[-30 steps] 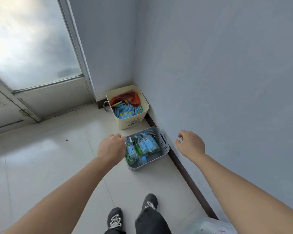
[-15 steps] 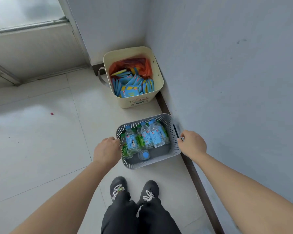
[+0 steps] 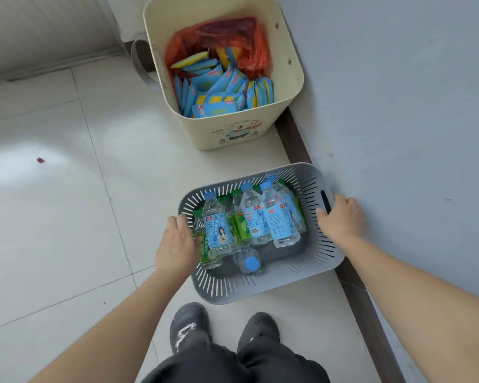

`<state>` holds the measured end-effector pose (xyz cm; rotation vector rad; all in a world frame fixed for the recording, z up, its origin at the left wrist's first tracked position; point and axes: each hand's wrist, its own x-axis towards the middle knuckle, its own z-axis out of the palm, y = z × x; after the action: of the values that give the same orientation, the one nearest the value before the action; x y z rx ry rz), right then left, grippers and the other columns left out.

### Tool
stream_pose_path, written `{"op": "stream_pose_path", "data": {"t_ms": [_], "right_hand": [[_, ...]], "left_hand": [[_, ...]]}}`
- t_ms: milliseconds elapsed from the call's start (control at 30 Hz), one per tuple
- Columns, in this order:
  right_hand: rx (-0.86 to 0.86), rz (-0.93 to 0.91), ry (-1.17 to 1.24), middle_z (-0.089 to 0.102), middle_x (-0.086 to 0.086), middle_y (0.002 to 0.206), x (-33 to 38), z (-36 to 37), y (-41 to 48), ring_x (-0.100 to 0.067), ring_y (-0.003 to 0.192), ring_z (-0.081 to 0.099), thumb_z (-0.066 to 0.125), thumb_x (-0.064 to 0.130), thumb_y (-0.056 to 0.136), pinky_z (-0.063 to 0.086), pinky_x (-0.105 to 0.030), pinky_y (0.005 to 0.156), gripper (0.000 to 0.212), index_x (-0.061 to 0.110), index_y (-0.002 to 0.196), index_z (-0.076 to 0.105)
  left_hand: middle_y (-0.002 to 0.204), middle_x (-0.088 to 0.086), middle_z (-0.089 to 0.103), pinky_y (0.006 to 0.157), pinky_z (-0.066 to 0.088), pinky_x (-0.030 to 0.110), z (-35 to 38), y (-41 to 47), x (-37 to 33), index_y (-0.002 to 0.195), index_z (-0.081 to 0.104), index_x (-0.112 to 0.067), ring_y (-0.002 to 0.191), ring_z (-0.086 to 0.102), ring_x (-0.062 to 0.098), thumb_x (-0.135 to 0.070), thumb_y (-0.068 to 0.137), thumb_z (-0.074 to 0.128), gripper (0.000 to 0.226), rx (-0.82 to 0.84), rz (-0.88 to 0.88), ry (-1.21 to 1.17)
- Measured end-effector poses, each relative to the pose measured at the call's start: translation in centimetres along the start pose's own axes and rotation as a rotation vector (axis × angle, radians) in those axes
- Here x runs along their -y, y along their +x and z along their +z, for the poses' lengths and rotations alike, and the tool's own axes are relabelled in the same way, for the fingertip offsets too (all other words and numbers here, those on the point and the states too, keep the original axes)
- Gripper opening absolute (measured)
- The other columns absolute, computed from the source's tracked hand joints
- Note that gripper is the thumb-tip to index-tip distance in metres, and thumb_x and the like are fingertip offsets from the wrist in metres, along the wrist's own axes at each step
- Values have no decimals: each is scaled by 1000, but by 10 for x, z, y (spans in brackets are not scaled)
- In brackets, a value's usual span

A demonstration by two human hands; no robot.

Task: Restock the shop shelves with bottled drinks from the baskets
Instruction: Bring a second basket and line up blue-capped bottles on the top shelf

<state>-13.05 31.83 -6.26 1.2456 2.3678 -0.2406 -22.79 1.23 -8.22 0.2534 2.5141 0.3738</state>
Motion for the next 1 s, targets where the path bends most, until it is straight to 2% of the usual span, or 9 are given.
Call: {"op": "stream_pose_path", "data": {"t_ms": [100,200,333,400,467,600,700,833,1000], "right_hand": [[98,90,166,51,-19,131,-1,22,19,-39,118,51,44,40,97,45,-48,93,51,5,134,38],[136,175,408,52,-22,131,-2,31,30,-40,117,51,31,41,102,44,-49,94,50,3,133,39],[193,245,547,49,-22,137,2,29,35,-36,125,47,17,43,103,37,-44,104,59,2,138,41],[246,303,610,59,-15,112,2,28,36,-28,101,57,13,51,100,44,-36,87,68,4,139,43],[270,316,605,50,-6,85,-2,31,33,-20,74,47,10,59,96,37,-30,69,77,5,134,48],[258,288,553,57,-18,97,-8,20,-10,-31,92,57,9,60,96,44,-39,82,78,2,123,54],[237,300,591,59,-15,97,-13,2,-52,-29,92,57,10,61,96,44,-38,82,80,2,123,57],[196,283,602,59,-26,120,-14,-51,-110,-38,113,54,13,46,103,41,-40,95,69,-4,117,59],[142,289,627,60,-26,116,-16,-134,-170,-37,108,55,13,44,104,42,-41,96,67,0,111,62]], "left_hand": [[116,13,38,67,41,36,13,7,4,119,39,-1,81,47,23,-7,89,57,36,-94,-59,-236],[108,10,53,79,48,39,25,10,14,128,34,-4,88,56,24,-17,93,56,44,-88,-325,-507],[73,12,54,59,47,36,34,5,13,92,47,-8,59,52,24,-30,101,40,25,98,-472,-839],[78,12,52,61,41,33,33,6,11,88,46,-11,65,49,23,-37,101,32,33,79,-498,-826],[85,12,54,68,41,35,27,9,15,95,50,-6,74,50,26,-39,100,28,41,37,-512,-732],[90,17,58,78,49,46,-4,0,21,98,55,-1,80,54,30,-37,101,24,48,-14,-468,-563],[96,17,58,79,41,39,-42,-20,20,100,57,1,89,53,31,-35,103,24,49,-51,-398,-465],[90,18,59,73,37,37,-103,-52,10,93,56,1,86,53,33,-36,103,25,49,-92,-320,-379],[89,21,60,72,37,37,-183,-91,-14,90,56,1,84,54,34,-35,103,26,49,-99,-224,-342]]}}
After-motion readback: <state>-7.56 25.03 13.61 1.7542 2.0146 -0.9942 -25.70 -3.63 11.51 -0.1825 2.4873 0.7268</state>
